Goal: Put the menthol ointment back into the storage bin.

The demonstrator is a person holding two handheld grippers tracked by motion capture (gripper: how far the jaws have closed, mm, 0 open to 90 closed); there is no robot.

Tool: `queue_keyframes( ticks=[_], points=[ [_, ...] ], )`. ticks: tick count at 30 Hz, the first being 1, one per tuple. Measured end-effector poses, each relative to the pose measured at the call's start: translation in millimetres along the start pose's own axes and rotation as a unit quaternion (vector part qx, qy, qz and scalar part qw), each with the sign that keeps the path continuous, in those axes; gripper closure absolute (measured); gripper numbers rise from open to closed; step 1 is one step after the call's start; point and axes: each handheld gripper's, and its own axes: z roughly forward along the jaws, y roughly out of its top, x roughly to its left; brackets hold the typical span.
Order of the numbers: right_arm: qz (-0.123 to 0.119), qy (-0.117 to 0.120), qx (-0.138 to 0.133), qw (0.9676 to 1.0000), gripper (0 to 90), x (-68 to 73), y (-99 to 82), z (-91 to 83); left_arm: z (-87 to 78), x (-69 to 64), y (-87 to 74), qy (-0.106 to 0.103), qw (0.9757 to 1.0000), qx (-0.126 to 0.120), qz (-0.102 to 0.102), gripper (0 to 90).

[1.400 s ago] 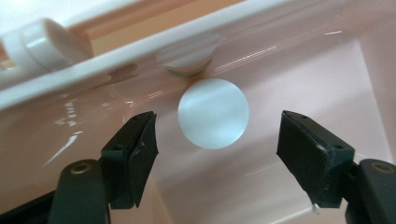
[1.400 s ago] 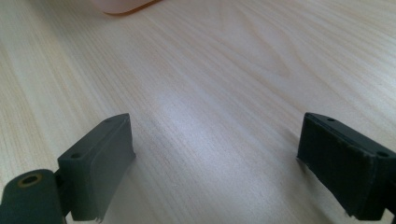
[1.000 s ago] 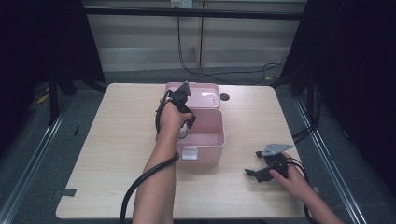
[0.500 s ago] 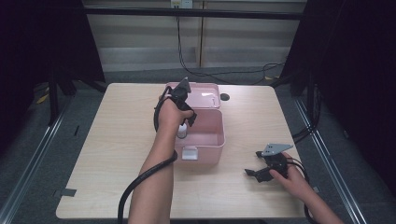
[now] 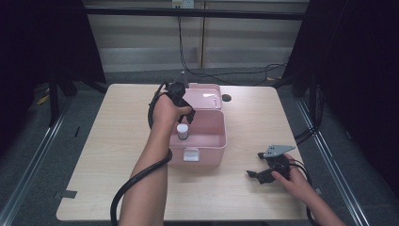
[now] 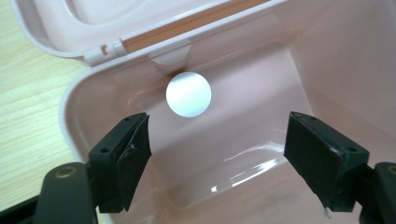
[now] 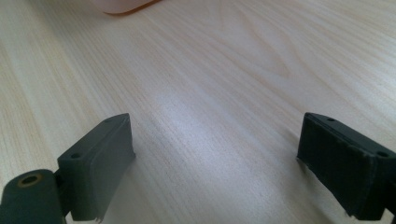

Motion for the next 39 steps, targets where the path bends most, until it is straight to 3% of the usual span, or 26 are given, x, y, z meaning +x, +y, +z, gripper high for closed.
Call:
queue_keyframes(
  ticks=[17,39],
  points=[
    [-0.002,0.001,0.000,1.0000,9.9,-0.2,0.0,0.0,-35.4,12.4,-12.7,0.001,1.0000,-0.008,-0.004,21.5],
    [0.000,0.001,-0.001,1.0000,9.9,0.0,0.0,0.1,-69.3,56.1,-56.2,0.008,0.9985,-0.031,-0.045,21.5]
  ],
)
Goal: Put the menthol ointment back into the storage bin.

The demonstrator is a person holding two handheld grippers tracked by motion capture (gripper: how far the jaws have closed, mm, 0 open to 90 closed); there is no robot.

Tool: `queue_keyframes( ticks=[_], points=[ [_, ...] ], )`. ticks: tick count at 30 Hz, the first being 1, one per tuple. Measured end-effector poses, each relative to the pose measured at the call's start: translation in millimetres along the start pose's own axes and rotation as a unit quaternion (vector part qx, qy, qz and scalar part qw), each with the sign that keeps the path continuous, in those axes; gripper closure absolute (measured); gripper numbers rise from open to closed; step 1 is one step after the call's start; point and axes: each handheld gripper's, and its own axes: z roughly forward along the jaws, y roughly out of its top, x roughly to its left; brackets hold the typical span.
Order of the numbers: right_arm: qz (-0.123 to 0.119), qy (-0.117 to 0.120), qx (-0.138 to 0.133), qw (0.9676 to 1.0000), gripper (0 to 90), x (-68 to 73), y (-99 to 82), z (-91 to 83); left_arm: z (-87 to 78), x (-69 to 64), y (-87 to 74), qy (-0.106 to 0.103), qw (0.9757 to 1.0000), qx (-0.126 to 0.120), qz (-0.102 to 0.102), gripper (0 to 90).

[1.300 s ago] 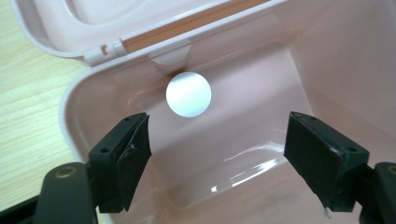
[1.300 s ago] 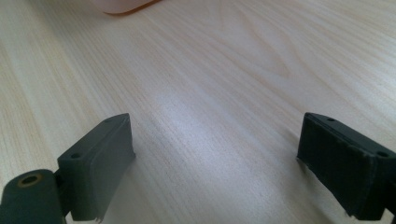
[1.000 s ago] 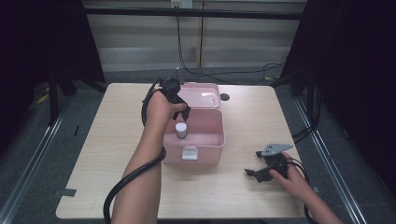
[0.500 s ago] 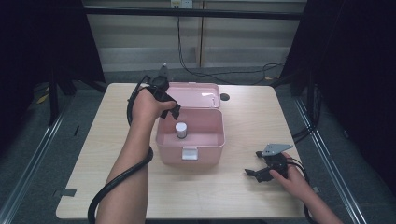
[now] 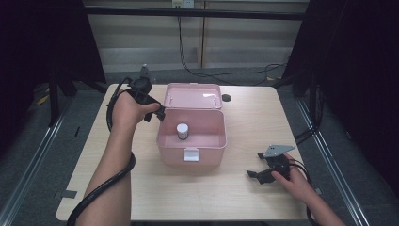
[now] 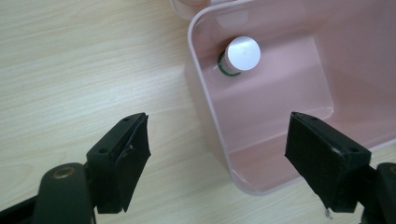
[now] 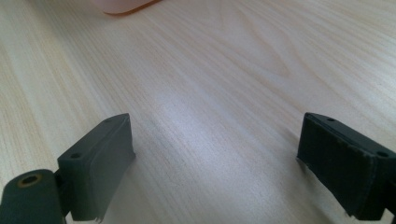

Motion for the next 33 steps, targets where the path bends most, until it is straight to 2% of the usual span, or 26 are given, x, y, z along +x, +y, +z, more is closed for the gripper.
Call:
queue_keyframes(
  ticks=[6,7,10,14,33],
  points=[
    [0.000,0.000,0.000,1.0000,9.9,0.0,0.0,0.0,-6.1,13.7,-12.7,-0.001,0.9999,-0.007,-0.008,21.5],
    [0.000,0.000,0.000,1.0000,9.9,0.0,0.0,0.0,-6.7,16.6,-14.9,0.001,1.0000,-0.007,-0.004,21.5],
    [0.000,-0.001,0.000,1.0000,9.9,0.0,0.0,-0.1,-7.1,22.8,-22.2,-0.003,0.9999,-0.007,-0.008,21.5],
    [0.000,-0.001,0.000,1.0000,9.9,0.0,0.0,-0.1,-6.3,30.0,-31.4,0.003,0.9999,-0.007,-0.008,21.5],
    [-0.001,0.000,-0.001,1.0000,9.9,-0.1,0.0,0.2,5.3,47.2,-71.5,-0.005,0.9998,-0.017,0.005,21.3]
  ],
)
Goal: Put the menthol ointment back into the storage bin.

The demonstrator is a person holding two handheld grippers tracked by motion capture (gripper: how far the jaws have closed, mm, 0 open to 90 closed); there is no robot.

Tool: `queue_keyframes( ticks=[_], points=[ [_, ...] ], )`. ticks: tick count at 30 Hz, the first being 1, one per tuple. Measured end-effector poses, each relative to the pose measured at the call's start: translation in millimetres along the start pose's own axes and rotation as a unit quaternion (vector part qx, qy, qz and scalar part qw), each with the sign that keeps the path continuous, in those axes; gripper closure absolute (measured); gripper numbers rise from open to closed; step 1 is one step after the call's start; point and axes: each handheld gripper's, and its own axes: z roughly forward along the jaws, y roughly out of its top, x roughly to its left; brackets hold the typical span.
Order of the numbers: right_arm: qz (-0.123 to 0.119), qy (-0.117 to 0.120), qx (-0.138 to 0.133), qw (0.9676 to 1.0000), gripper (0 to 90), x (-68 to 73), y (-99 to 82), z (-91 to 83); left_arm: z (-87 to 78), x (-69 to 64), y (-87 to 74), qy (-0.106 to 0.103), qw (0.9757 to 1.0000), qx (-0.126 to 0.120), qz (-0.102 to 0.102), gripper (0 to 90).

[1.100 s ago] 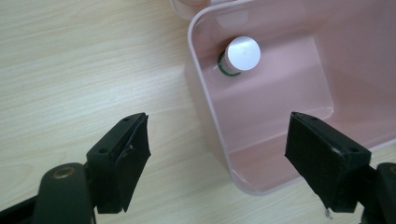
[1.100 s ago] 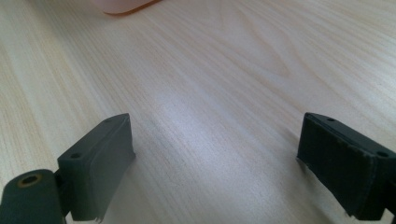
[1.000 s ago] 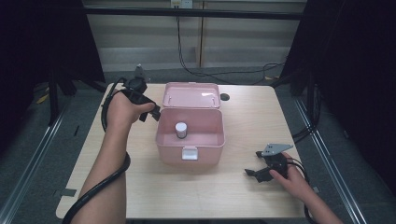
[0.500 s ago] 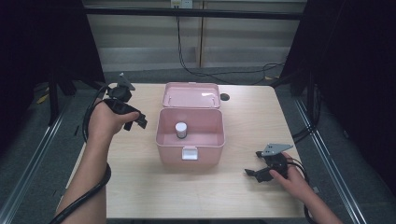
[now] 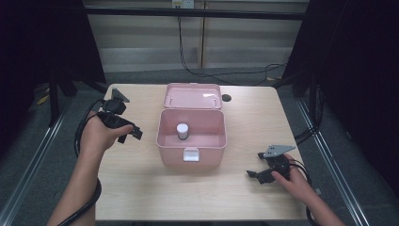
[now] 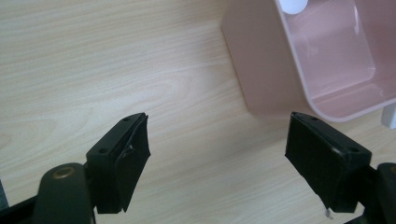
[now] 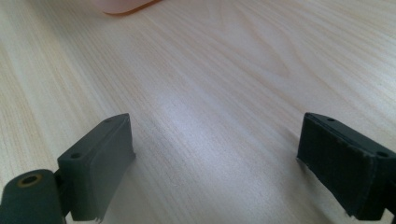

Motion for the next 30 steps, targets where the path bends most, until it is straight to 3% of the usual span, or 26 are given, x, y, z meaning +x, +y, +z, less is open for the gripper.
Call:
queue_keyframes(
  ticks=[10,21,30],
  points=[
    [0.001,0.000,0.000,1.0000,9.9,0.2,-0.1,0.0,20.6,6.8,-21.8,-0.006,0.9999,-0.004,0.007,21.0],
    [0.000,0.000,0.001,1.0000,9.9,0.1,-0.1,-0.2,49.6,14.3,-41.4,-0.020,0.9998,0.001,-0.008,20.9],
    [-0.001,0.001,0.001,1.0000,9.9,-0.1,-0.1,-0.1,75.7,11.5,-53.7,-0.032,0.9995,0.001,0.008,20.9]
  ],
)
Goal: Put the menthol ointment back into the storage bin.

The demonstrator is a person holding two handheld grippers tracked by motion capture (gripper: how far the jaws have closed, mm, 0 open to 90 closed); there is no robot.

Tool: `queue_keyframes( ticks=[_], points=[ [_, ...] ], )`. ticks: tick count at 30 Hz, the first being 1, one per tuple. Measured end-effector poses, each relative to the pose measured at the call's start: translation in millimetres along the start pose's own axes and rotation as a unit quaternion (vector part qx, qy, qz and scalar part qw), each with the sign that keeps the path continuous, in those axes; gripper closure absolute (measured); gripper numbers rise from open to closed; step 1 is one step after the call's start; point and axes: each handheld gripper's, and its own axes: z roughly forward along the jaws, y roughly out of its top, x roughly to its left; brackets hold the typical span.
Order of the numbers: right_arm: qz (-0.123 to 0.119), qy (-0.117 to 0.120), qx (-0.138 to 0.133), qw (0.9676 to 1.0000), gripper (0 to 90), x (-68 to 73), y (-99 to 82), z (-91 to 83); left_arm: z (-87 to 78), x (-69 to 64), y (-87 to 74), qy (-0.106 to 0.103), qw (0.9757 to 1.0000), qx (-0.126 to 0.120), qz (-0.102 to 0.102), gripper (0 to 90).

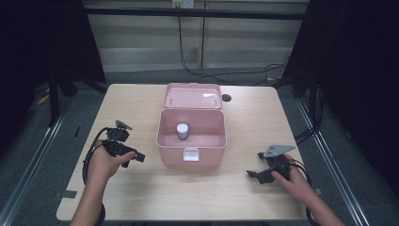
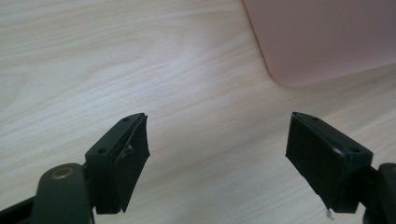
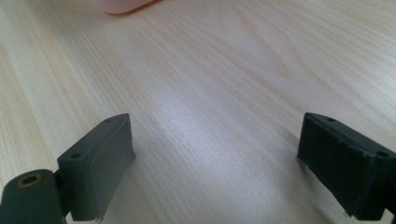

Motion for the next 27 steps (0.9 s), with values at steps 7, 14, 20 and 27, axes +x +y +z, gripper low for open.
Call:
queue_keyframes(
  ticks=[7,14,20,27],
  points=[
    [0.000,0.000,0.000,1.0000,9.9,0.0,0.0,0.0,23.0,-1.9,-12.0,-0.003,0.9999,-0.008,0.014,20.2],
    [0.001,0.000,0.001,1.0000,9.9,0.2,0.0,-0.1,43.3,-1.6,-23.1,0.002,0.9996,-0.008,0.028,19.5],
    [0.000,0.000,0.000,1.0000,9.9,0.1,0.0,-0.1,51.4,-2.4,-30.7,0.013,0.9985,-0.037,0.037,16.7],
    [0.000,0.000,0.000,1.0000,9.9,0.1,0.0,0.0,56.8,-8.2,-41.5,0.036,0.9935,-0.080,0.072,14.6]
  ],
)
